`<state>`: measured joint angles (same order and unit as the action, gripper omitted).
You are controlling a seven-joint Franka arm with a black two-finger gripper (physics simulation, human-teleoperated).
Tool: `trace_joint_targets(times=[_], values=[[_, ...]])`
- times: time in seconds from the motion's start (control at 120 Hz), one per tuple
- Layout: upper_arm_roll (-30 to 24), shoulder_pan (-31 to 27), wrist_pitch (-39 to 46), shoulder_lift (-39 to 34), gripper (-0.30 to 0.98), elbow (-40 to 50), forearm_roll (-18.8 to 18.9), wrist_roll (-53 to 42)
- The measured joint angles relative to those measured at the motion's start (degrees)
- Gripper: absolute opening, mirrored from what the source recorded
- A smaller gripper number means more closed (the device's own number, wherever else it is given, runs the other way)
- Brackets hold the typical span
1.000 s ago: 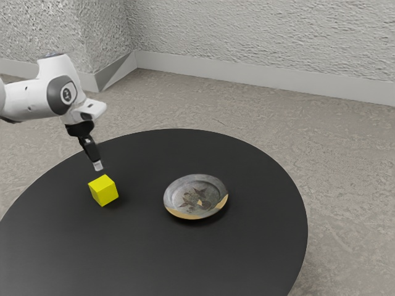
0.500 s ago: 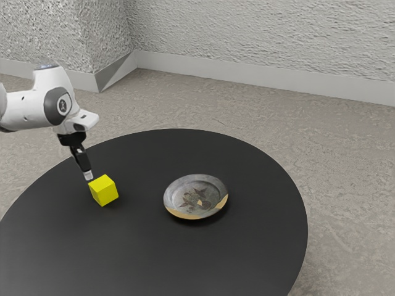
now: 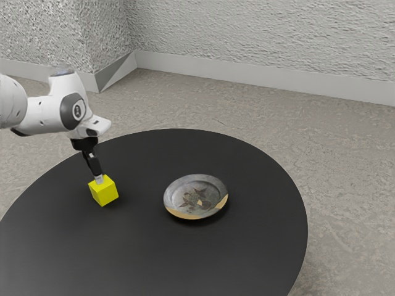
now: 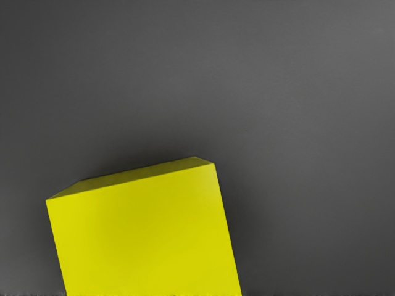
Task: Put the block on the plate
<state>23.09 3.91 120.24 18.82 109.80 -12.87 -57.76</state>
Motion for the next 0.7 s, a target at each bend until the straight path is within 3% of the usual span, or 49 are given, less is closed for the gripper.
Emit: trace_joint_targets(times=[0.7], values=[[0.4, -0.4, 2.0, 7.6, 0.69, -1.8, -0.9, -1.5]])
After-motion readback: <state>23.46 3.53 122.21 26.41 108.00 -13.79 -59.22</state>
